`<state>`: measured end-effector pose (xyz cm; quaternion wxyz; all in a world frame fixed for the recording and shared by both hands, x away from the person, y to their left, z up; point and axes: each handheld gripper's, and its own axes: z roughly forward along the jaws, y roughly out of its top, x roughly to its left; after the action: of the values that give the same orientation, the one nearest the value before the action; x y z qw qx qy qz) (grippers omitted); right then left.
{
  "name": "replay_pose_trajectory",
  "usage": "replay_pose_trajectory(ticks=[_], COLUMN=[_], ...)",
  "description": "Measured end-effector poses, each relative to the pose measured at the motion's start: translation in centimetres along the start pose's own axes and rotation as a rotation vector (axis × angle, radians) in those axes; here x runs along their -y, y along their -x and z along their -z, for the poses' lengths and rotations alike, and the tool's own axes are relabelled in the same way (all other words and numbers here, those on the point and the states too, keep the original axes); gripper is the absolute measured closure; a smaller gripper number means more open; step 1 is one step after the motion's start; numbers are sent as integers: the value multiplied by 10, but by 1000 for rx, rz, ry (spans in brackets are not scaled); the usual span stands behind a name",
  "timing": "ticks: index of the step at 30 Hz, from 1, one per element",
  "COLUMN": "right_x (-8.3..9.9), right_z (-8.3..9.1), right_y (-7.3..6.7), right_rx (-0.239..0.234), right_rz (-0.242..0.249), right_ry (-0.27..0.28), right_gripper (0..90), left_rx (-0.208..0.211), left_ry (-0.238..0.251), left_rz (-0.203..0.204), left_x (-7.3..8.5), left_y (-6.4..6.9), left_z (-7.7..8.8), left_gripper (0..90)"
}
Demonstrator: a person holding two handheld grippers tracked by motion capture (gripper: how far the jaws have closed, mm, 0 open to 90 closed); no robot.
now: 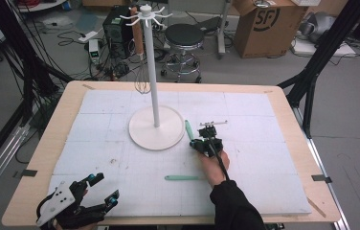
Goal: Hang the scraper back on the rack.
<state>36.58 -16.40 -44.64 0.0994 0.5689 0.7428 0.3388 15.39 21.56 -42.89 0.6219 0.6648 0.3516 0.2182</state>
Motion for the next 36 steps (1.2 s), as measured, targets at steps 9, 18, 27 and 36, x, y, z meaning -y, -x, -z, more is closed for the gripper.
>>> replay_pose_trajectory(ticks=[9,18,27,36], right_x=[3,3,-1,-13], right_z=[18,30,50,64], right_y=[26,30,30,20], right_rx=[-51,-133,-286,-381], right_rz=[-98,-126,-160,-141], right_ry=[64,92,193,266], right_gripper=[823,822,822,822], left_rx=[-7,-7,-7,-9], left_ry=[-3,-2,-3,-1], left_rz=[-2,-4,-8,-7], left_x=[0,0,0,0], left_y=[0,1,1,1], left_z=[2,2,2,2], left_gripper=[237,237,237,237])
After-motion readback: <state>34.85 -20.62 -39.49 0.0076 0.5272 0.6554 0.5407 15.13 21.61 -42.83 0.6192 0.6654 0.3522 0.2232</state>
